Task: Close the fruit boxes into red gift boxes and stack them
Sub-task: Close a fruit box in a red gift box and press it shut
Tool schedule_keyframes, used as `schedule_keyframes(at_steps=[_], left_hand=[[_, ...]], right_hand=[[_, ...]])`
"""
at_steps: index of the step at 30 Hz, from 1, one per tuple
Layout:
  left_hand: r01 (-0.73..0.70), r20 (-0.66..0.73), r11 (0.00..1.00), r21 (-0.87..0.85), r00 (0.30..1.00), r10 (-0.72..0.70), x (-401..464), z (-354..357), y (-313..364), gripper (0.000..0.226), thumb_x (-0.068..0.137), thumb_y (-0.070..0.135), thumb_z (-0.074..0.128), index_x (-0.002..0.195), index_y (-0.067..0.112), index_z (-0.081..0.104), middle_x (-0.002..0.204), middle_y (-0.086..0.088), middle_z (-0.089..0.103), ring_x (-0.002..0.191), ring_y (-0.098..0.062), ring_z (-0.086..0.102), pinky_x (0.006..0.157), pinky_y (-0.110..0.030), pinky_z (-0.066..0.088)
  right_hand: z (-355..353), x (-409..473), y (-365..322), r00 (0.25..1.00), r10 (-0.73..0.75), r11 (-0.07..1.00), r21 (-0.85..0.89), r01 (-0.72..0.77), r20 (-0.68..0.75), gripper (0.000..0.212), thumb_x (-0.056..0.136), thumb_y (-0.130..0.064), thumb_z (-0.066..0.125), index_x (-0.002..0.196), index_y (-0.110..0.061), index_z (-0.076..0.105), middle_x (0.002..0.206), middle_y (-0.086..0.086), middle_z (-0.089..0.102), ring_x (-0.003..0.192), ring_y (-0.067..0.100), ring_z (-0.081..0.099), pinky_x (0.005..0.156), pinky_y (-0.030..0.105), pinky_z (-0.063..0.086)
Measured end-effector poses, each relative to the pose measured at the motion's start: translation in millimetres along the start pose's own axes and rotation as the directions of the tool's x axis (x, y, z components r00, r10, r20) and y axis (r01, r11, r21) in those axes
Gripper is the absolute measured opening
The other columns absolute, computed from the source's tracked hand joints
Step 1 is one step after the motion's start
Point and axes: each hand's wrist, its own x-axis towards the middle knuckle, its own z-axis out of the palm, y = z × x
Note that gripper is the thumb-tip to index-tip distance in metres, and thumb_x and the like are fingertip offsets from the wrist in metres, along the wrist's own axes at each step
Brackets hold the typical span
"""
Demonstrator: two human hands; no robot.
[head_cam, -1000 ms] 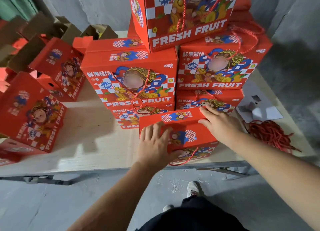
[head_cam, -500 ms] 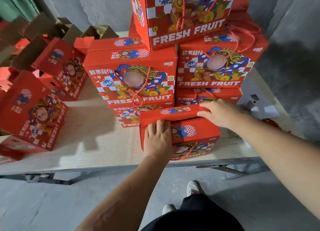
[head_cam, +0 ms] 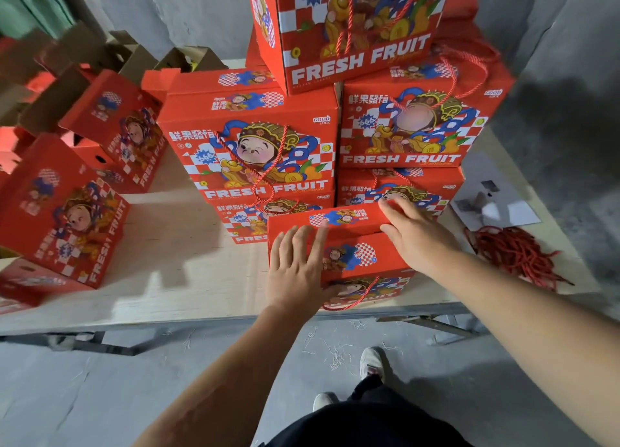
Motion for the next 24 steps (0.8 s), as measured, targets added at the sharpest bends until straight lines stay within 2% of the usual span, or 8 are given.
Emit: schedule_keyframes(at_steps=[1, 3, 7, 11, 16, 19, 21, 24], left_hand=[[-0.005, 0.025, 1.0, -0.001, 1.0, 0.005, -0.6, 0.6, -1.8, 0.122, 0.072, 0.093, 0.053, 0.165, 0.022, 0.019, 0.163, -0.012, 0.033, 0.152, -0.04, 0.027, 0.127, -0.053, 0.007], [-0.019, 0.07, 1.0, -0.012, 0.997, 0.02, 0.4, 1.5, -3.8, 0.12, 0.077, 0.093, 0.045, 0.167, 0.022, 0.007, 0.172, -0.008, 0.018, 0.159, -0.038, 0.011, 0.126, -0.049, -0.005], [-0.005, 0.11, 0.999, -0.054, 0.994, 0.011, -2.0, 2.6, -3.7, 0.115, 0.081, 0.09, 0.044, 0.167, 0.025, 0.005, 0.175, -0.003, 0.008, 0.161, -0.033, 0.0, 0.126, -0.046, -0.008], [-0.001, 0.16, 0.998, -0.067, 0.987, 0.011, -1.5, 2.9, -6.1, 0.111, 0.084, 0.089, 0.039, 0.167, 0.027, -0.001, 0.174, -0.001, -0.005, 0.16, -0.031, -0.011, 0.126, -0.044, -0.01], [-0.004, 0.168, 0.996, -0.086, 0.986, 0.019, 0.6, 0.3, -9.4, 0.109, 0.084, 0.088, 0.045, 0.167, 0.029, 0.005, 0.175, 0.001, 0.005, 0.161, -0.029, -0.001, 0.13, -0.044, -0.001], [0.01, 0.052, 0.99, -0.14, 0.999, -0.003, -0.5, -4.4, -13.3, 0.111, 0.075, 0.081, 0.068, 0.162, 0.022, 0.031, 0.159, -0.006, 0.04, 0.146, -0.034, 0.037, 0.125, -0.051, 0.026], [0.033, -0.053, 0.982, -0.187, 0.998, -0.044, -1.2, -3.2, -20.3, 0.113, 0.068, 0.078, 0.077, 0.157, 0.018, 0.04, 0.148, -0.009, 0.049, 0.134, -0.033, 0.045, 0.117, -0.052, 0.037], [-0.013, -0.031, 0.988, -0.157, 0.999, 0.008, -7.8, 4.1, -28.9, 0.103, 0.08, 0.079, 0.065, 0.159, 0.016, 0.04, 0.163, -0.007, 0.04, 0.151, -0.033, 0.035, 0.126, -0.052, 0.026]], right_hand=[[1.7, -0.8, 0.1, 1.0, 0.003, 1.0, -0.001, -0.003, 0.005, 0.057, 0.107, -0.052, 0.035, 0.161, -0.037, 0.023, 0.169, -0.008, 0.016, 0.14, 0.034, 0.043, 0.095, 0.052, 0.054], [4.8, -0.6, 0.5, 1.0, 0.014, 0.999, -0.04, -0.014, 0.014, 0.058, 0.108, -0.053, 0.028, 0.163, -0.038, 0.017, 0.172, -0.007, 0.011, 0.146, 0.035, 0.036, 0.108, 0.053, 0.045], [10.3, -5.9, -1.4, 0.998, 0.022, 0.999, -0.038, -0.02, 0.053, 0.064, 0.106, -0.058, 0.018, 0.165, -0.037, 0.004, 0.174, -0.008, -0.004, 0.159, 0.027, 0.009, 0.125, 0.052, 0.017], [16.4, -19.9, -5.6, 0.997, -0.008, 0.999, -0.045, 0.012, 0.083, 0.076, 0.101, -0.067, 0.012, 0.165, -0.03, -0.006, 0.172, -0.007, -0.016, 0.158, 0.018, -0.019, 0.127, 0.048, -0.003], [16.8, -32.3, -18.2, 0.992, -0.034, 0.997, -0.061, 0.041, 0.118, 0.076, 0.104, -0.065, 0.018, 0.166, -0.028, -0.006, 0.172, -0.001, -0.018, 0.158, 0.022, -0.019, 0.126, 0.042, -0.012], [8.5, -36.9, -25.6, 0.985, -0.147, 0.989, -0.003, 0.148, 0.087, 0.075, 0.102, -0.069, 0.026, 0.165, -0.035, 0.005, 0.173, -0.006, -0.01, 0.16, 0.02, -0.01, 0.125, 0.04, -0.01], [6.3, -39.9, -32.9, 0.98, -0.195, 0.981, 0.017, 0.195, 0.034, 0.075, 0.101, -0.068, 0.031, 0.165, -0.035, 0.012, 0.174, -0.005, 0.0, 0.16, 0.019, 0.001, 0.128, 0.04, -0.004], [13.1, -44.7, -43.3, 0.982, -0.187, 0.982, 0.014, 0.187, 0.001, 0.081, 0.097, -0.072, 0.029, 0.165, -0.03, 0.015, 0.174, -0.004, 0.005, 0.16, 0.018, 0.005, 0.129, 0.041, 0.0]])
